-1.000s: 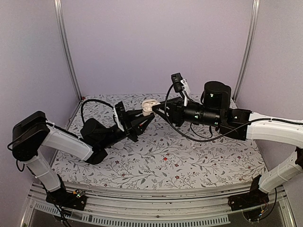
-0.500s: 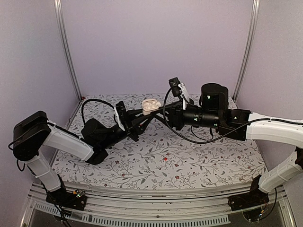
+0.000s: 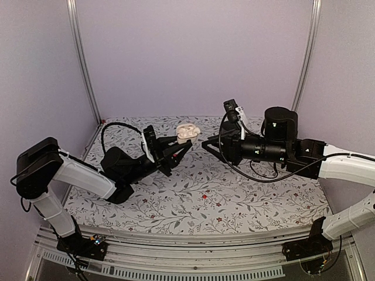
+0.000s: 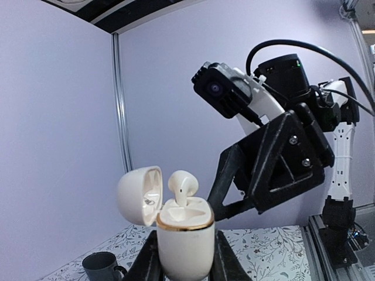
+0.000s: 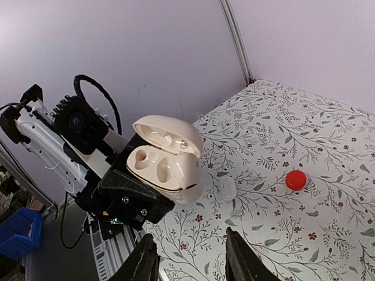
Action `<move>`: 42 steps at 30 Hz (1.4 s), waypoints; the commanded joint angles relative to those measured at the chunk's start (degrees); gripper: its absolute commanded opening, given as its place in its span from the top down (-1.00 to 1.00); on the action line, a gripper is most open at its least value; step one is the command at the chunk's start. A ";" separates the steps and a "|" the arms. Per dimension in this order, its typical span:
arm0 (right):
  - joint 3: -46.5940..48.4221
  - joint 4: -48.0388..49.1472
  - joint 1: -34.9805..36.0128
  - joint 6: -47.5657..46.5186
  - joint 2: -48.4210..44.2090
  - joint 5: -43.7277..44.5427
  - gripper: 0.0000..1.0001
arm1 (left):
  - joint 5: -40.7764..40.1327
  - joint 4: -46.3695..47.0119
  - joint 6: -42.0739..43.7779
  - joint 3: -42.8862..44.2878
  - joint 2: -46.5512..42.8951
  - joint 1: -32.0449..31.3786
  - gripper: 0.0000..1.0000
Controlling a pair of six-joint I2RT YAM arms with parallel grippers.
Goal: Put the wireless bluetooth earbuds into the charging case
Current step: Insert the right earbud into the right side groove of the charging case, then adjust the right earbud in the right side groove of the charging case.
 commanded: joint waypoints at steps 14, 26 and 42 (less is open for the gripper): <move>8.72 -7.13 -2.12 2.84 4.05 9.70 0.30 | 3.87 16.36 -1.96 -0.41 0.32 0.05 1.00; 9.35 -6.65 -2.08 2.42 5.02 7.50 0.25 | 3.13 14.12 -0.94 0.07 0.10 0.05 1.00; 9.35 -7.53 -1.53 2.69 4.74 8.11 0.24 | 1.94 11.48 0.16 0.68 0.32 0.00 1.00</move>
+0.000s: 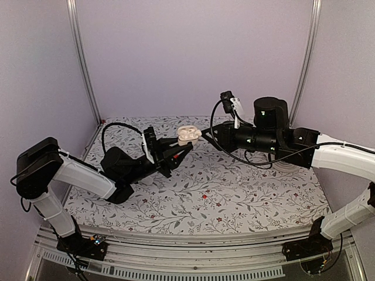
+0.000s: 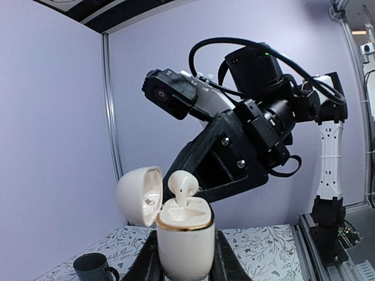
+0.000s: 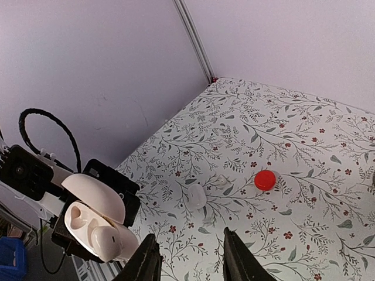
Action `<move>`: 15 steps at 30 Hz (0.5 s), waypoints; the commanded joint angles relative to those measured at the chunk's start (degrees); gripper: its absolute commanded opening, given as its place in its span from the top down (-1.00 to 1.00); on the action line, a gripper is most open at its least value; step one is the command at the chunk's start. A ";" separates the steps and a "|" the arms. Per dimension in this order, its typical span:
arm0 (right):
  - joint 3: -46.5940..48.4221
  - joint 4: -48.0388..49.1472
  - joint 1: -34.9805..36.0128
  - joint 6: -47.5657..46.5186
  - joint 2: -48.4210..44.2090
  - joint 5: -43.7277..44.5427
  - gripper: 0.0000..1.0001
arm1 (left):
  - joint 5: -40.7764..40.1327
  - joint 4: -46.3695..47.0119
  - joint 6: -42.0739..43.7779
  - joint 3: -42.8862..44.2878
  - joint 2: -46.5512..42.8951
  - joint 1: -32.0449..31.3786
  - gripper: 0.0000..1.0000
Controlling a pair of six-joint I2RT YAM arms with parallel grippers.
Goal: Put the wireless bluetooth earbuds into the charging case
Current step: Adjust the right earbud in the right side groove of the charging case.
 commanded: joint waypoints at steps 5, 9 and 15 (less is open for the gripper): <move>1.35 -0.67 0.57 -0.06 -0.13 0.33 0.24 | -1.19 10.66 1.21 0.79 0.32 0.04 1.00; 1.72 -0.89 0.76 -0.33 0.00 0.67 0.23 | -1.19 9.96 1.51 0.78 0.32 0.00 1.00; 2.73 -1.53 0.91 -1.01 0.67 1.06 0.22 | -1.14 9.57 1.57 0.91 0.49 -0.07 1.00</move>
